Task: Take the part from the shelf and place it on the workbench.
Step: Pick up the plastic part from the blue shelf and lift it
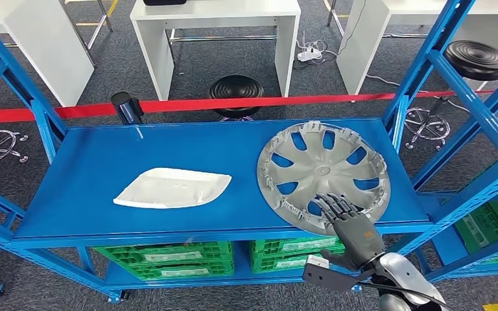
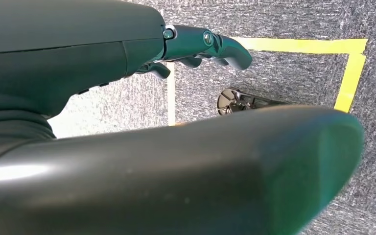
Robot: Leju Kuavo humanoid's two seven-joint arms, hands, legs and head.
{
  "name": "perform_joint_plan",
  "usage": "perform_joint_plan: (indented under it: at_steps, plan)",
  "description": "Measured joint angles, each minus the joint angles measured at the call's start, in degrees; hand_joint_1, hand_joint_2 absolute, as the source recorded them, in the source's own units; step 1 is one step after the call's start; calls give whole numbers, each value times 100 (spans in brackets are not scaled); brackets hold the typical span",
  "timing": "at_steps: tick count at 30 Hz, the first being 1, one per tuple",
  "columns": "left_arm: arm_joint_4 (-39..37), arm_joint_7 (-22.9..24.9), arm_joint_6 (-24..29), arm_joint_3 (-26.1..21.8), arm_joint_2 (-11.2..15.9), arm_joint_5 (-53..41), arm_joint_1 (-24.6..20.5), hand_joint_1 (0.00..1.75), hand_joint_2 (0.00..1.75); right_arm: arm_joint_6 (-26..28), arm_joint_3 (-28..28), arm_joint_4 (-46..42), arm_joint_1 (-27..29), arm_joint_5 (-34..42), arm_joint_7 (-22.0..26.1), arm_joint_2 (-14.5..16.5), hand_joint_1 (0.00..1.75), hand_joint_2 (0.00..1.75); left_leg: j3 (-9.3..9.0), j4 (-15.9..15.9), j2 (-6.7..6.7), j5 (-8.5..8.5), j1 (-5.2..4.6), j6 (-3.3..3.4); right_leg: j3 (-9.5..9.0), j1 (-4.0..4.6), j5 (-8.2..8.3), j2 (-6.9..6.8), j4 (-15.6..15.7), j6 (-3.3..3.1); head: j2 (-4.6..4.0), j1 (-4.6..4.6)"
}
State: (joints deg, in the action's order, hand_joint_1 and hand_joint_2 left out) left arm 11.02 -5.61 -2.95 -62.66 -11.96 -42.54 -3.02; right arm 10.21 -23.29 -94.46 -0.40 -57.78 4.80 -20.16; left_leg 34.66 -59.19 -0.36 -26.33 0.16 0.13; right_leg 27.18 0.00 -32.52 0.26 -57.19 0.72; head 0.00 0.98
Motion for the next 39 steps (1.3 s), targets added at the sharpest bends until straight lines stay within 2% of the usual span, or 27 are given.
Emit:
perform_joint_plan:
  at_steps: [6,12,17,20,31,39]
  plan:
    - [0,-2,0,0,14,-33,-5,0,0,9,-161,825,-625,81,8,223,0,175,-11,2,2,4,0,-4,-8,0,1,3,0,-1,0,0]
    - [0,-20,0,0,30,-39,-3,0,0,119,-346,2031,-1370,243,1,383,0,175,-21,3,4,6,1,-7,-15,2,3,5,-1,-2,0,-1]
    - [0,-39,0,0,41,-47,-16,0,0,282,-502,2770,-1757,206,-28,553,0,175,-73,20,83,-33,8,-45,-43,23,-10,91,8,-31,0,0]
    - [0,-43,-3,0,44,-50,-30,0,0,312,-564,3046,-1900,133,-77,629,0,175,-98,36,106,-51,18,-46,-57,28,-38,102,15,-44,0,-1]
    - [2,-59,-10,-3,76,-56,-94,0,0,200,-578,3308,-2092,107,-165,657,0,175,-103,45,95,53,20,-11,-66,21,41,93,31,-11,0,-5]
    - [2,-85,-22,-25,81,-60,-103,0,0,99,-558,3015,-1989,239,-235,519,0,175,-80,41,71,81,5,37,-61,4,67,72,42,-2,0,-10]
